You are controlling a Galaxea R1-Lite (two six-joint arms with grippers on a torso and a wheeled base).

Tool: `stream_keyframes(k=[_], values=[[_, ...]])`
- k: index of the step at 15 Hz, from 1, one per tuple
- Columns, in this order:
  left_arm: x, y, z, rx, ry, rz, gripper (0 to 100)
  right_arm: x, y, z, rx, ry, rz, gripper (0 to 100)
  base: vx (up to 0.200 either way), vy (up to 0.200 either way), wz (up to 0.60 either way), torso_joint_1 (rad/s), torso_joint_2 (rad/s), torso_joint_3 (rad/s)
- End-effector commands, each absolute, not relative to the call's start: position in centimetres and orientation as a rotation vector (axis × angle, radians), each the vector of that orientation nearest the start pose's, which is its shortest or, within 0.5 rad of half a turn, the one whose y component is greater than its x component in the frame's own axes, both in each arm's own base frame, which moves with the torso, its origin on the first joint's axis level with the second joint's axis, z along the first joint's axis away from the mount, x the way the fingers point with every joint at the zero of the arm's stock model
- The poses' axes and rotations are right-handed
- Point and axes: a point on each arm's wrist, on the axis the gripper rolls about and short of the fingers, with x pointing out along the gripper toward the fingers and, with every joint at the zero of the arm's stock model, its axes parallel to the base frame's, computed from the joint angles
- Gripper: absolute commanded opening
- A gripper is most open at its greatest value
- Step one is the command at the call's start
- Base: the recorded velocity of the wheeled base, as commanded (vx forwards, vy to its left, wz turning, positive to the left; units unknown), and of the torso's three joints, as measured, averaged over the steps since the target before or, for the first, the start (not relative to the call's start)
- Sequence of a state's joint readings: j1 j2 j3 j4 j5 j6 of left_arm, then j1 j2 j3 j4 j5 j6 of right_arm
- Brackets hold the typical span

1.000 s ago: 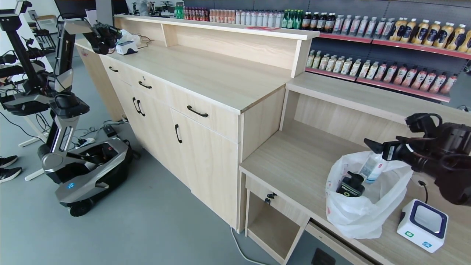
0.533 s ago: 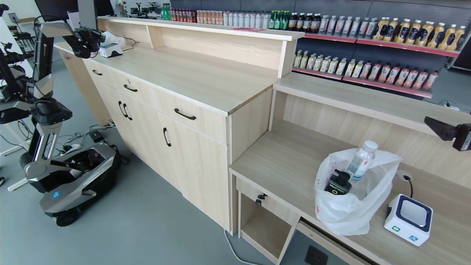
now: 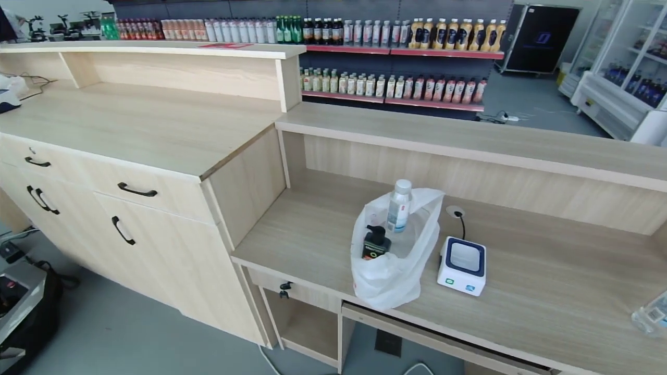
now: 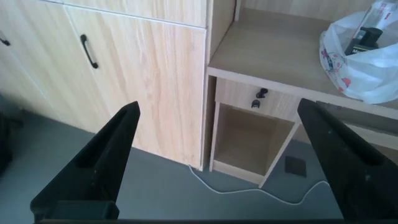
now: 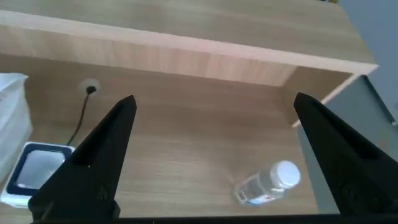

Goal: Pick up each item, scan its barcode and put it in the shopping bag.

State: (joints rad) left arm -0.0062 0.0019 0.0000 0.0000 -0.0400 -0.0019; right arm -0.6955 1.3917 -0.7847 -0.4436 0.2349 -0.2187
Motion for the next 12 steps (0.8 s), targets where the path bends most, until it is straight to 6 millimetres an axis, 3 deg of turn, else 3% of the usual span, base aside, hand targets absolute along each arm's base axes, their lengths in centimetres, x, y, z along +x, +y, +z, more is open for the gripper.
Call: stream_keyframes(k=[1, 2, 6, 9, 12], values=[[-2.3, -0.1, 7.6, -0.003, 0.002, -0.046, 100, 18.6, -17.7, 22.0, -0.083, 0.309, -0.524, 100, 0.0, 0.0, -0.6, 0.007, 0.0, 0.002], [-2.3, -0.1, 7.6, -0.003, 0.002, -0.046, 100, 18.5, -18.5, 20.7, -0.076, 0.354, -0.538, 100, 0.0, 0.0, -0.6, -0.007, 0.0, 0.002], [-2.3, -0.1, 7.6, -0.003, 0.002, -0.046, 100, 18.0, -21.3, 16.2, -0.028, 0.412, -0.563, 100, 0.0, 0.0, 0.0, 0.0, 0.0, 0.0], [-2.3, -0.1, 7.6, -0.003, 0.002, -0.046, 100, 18.0, -22.6, 12.2, -0.055, 0.317, -0.347, 100, 0.0, 0.0, 0.0, 0.0, 0.0, 0.0], [-2.3, -0.1, 7.6, -0.003, 0.002, -0.046, 100, 17.9, -23.9, 10.9, -0.166, 0.328, -0.279, 100, 0.0, 0.0, 0.0, 0.0, 0.0, 0.0]])
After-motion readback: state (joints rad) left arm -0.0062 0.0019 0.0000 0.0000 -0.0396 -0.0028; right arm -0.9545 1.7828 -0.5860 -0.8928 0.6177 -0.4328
